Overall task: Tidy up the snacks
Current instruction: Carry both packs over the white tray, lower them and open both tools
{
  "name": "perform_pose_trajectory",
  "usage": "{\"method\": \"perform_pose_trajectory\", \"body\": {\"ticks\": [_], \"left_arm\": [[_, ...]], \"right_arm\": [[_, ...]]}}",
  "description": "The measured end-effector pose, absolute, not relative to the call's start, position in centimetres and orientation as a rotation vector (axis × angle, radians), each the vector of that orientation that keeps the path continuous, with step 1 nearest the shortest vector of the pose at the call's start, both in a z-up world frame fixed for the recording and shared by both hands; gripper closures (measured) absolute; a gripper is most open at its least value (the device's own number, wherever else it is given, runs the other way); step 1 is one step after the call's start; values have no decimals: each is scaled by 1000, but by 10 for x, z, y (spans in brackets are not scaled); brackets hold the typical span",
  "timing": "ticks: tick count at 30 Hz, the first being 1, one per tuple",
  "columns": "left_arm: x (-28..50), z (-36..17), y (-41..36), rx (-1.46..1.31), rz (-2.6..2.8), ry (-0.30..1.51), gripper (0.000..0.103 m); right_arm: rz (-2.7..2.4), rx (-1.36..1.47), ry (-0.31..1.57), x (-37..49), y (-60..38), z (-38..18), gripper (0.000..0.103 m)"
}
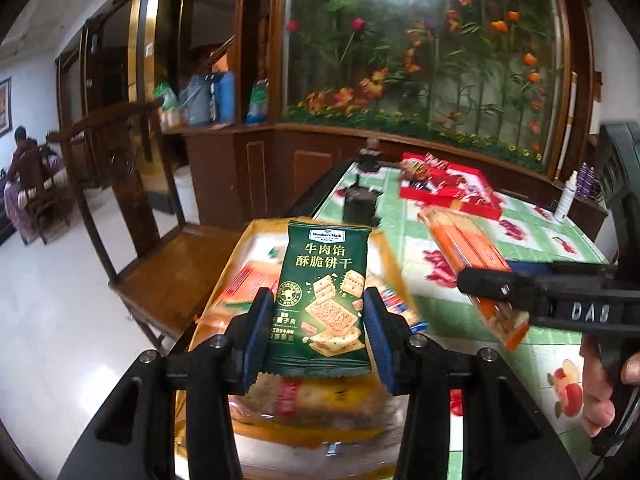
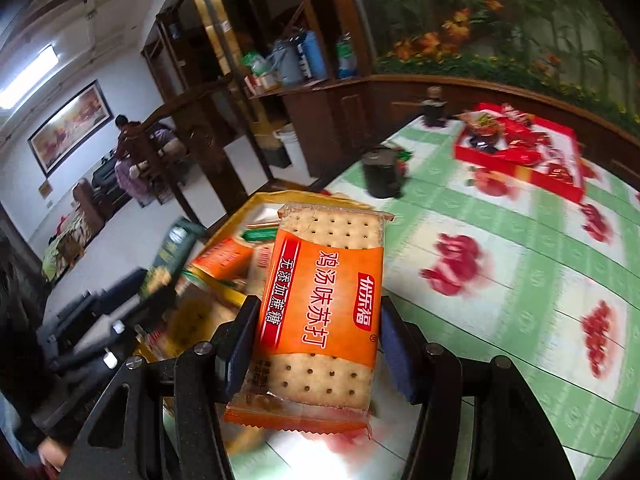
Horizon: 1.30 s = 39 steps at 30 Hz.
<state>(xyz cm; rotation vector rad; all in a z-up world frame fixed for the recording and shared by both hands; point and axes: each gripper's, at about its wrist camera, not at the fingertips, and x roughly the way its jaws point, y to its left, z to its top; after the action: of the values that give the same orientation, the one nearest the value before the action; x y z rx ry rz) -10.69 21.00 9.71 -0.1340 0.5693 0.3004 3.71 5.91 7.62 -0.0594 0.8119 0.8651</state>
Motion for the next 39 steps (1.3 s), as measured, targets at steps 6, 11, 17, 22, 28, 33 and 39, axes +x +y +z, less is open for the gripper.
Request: {"method": "perform_pose_trajectory", "body": {"ticks": [6, 11, 17, 22, 28, 33, 39], "left_arm": [[-100, 80, 221, -143, 298, 610, 58], [-91, 74, 225, -152, 292, 617, 58], [-85, 72, 222, -127, 306, 599, 58], [-87, 72, 229, -156, 300, 588, 57], [-87, 72, 232, -166, 294, 587, 45], [-88, 72, 226, -159, 295, 585, 38], [-90, 72, 219, -141, 311, 578, 33]], "right_arm": [[877, -82, 865, 56, 115, 66, 41], [851, -123, 894, 71, 154, 54, 41], [809, -165, 872, 79, 179, 43, 41], [793, -187, 886, 86, 191, 36, 41], [804, -196, 868, 79, 190, 38, 39], [815, -181, 840, 74, 181, 46, 38], [829, -154, 812, 62, 163, 56, 38]]}}
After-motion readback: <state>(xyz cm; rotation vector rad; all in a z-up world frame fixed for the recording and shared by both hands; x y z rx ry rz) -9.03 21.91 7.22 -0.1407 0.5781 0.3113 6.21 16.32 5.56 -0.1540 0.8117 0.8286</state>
